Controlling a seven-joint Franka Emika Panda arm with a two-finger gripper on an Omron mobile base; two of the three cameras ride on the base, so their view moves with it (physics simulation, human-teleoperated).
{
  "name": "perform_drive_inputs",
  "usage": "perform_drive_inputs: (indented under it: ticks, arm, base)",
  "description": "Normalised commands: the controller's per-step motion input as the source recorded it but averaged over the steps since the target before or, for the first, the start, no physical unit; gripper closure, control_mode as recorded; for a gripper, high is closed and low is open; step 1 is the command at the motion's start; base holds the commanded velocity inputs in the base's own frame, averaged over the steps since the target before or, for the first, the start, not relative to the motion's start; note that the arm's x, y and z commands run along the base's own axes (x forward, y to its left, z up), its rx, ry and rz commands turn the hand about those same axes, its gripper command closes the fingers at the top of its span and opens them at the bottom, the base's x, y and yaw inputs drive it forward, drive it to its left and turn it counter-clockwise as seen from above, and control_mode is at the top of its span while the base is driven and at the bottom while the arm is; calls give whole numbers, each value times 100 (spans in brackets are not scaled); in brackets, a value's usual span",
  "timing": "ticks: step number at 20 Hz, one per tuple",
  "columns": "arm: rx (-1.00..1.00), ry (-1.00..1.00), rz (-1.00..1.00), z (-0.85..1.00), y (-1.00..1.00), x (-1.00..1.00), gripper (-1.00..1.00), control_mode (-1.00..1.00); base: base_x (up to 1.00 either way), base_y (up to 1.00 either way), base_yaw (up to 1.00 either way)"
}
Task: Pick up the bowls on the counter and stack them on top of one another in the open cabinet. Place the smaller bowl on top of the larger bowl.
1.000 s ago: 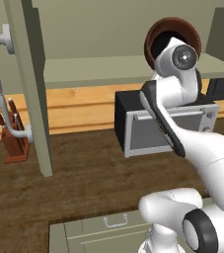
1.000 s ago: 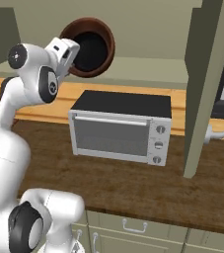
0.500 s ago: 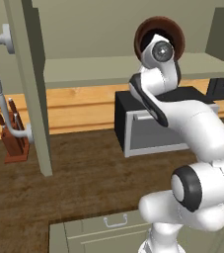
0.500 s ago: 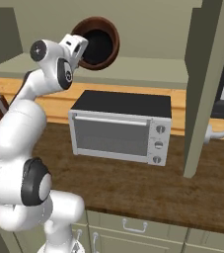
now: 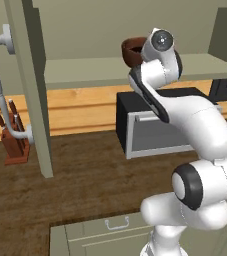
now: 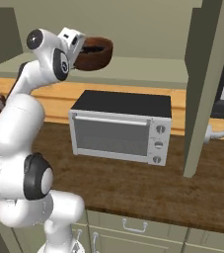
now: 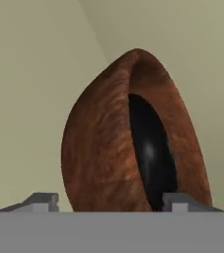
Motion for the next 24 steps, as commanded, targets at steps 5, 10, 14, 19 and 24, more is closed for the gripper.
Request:
perform_drive_inputs:
  ticks: [5,10,14,19,24]
  arm:
    - [-13,-16,0,-50,50,-99,-100,-100]
    - [-13,-27,0,-75,60,-100,-100,-100]
    - [-12,-9,0,-89,46,-100,-100,-100]
    - [-19,5,0,-100,18,-100,-100,-100]
    - [3,1,0,-87,-74,-100,-100,-100]
  base:
    - [0,0,0]
    - [0,0,0]
    - [0,0,0]
    - [0,0,0]
    - [0,0,0]
